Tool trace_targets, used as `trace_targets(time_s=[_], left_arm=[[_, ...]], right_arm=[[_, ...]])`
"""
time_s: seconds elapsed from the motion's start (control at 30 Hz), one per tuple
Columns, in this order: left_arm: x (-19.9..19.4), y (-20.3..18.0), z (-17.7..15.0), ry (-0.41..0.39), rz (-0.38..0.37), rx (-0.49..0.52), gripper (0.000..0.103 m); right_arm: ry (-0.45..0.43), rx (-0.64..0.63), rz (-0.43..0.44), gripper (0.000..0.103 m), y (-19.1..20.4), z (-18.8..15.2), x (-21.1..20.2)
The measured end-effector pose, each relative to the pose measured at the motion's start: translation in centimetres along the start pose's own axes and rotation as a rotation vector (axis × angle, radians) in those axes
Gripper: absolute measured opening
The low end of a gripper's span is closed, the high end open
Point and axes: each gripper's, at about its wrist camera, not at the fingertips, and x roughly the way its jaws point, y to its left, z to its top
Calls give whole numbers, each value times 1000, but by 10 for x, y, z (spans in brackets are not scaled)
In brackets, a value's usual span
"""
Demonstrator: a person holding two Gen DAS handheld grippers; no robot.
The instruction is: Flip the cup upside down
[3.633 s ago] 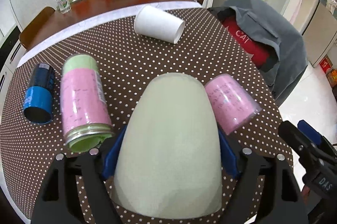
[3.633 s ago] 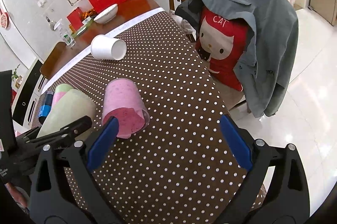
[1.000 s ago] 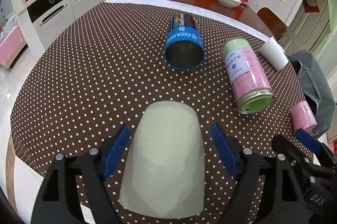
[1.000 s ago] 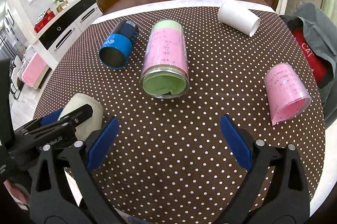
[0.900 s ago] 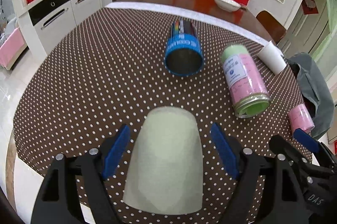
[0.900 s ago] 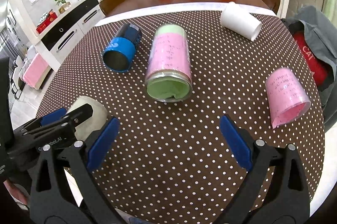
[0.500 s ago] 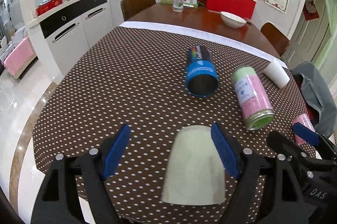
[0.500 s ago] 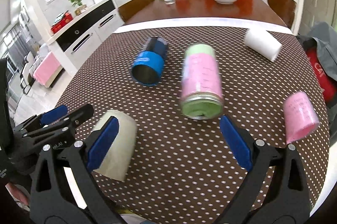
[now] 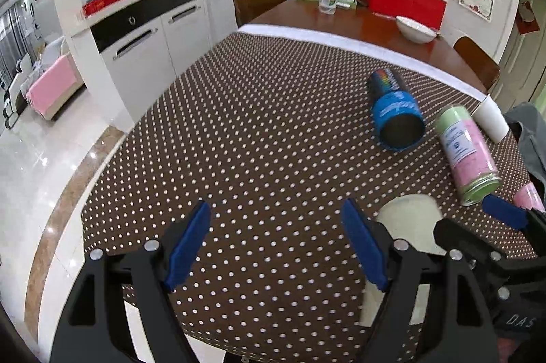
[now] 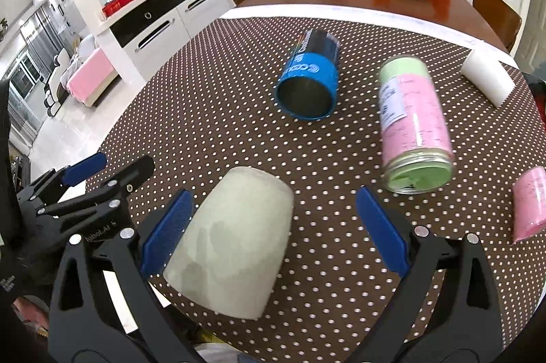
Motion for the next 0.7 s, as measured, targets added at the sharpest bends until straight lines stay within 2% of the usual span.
trace_targets(time_s=[0.33,0.5,0.6,0.7], left_arm=[[36,24,-9,81,-10,-26,78],[51,30,-14,119,-21,-33,78],[56,30,-17,135,-34,-31,78],[57,28,-19,138,-45,-26,78]], right_arm=[[110,3,-22,95,12,-1,42],[178,21,-5,95,14,-3,60],[187,19,17,94,14,-5,62],[209,20,91,81,14,-6,64]])
